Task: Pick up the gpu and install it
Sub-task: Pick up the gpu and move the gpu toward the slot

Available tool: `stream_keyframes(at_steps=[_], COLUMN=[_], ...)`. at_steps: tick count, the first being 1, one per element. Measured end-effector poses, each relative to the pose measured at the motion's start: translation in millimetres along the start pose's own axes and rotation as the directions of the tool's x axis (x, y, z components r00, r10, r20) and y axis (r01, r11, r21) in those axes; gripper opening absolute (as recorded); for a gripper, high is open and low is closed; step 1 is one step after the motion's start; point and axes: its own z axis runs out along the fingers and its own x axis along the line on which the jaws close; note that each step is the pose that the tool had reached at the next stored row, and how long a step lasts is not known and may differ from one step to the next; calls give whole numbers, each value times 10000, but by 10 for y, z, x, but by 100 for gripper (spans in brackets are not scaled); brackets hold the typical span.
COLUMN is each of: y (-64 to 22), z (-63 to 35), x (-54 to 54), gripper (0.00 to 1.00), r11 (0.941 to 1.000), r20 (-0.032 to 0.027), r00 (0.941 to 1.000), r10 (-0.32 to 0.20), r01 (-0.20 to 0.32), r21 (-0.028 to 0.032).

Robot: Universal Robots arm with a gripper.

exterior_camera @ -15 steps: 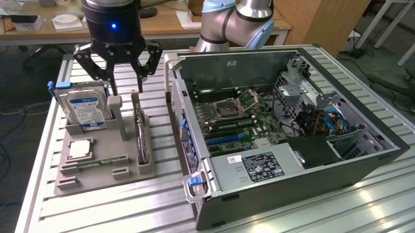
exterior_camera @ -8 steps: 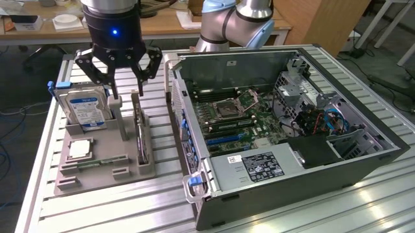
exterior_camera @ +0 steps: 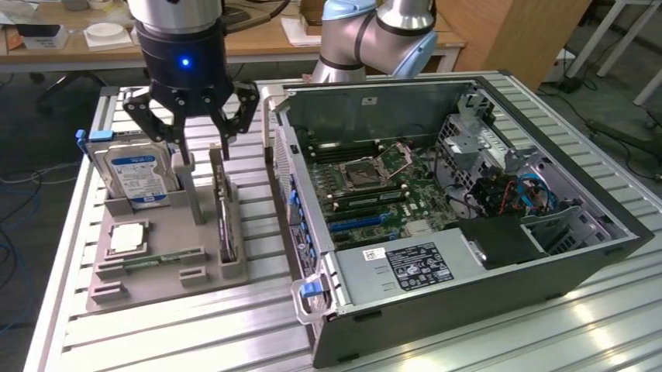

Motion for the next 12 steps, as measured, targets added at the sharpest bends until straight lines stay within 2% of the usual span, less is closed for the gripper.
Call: stream_keyframes(at_steps=[12], y=[-34], z=[129], x=[0], gripper=[53], r11=[10000], r20=[-1], r00=[10000], r10=[0], r01=[0], r21=[0])
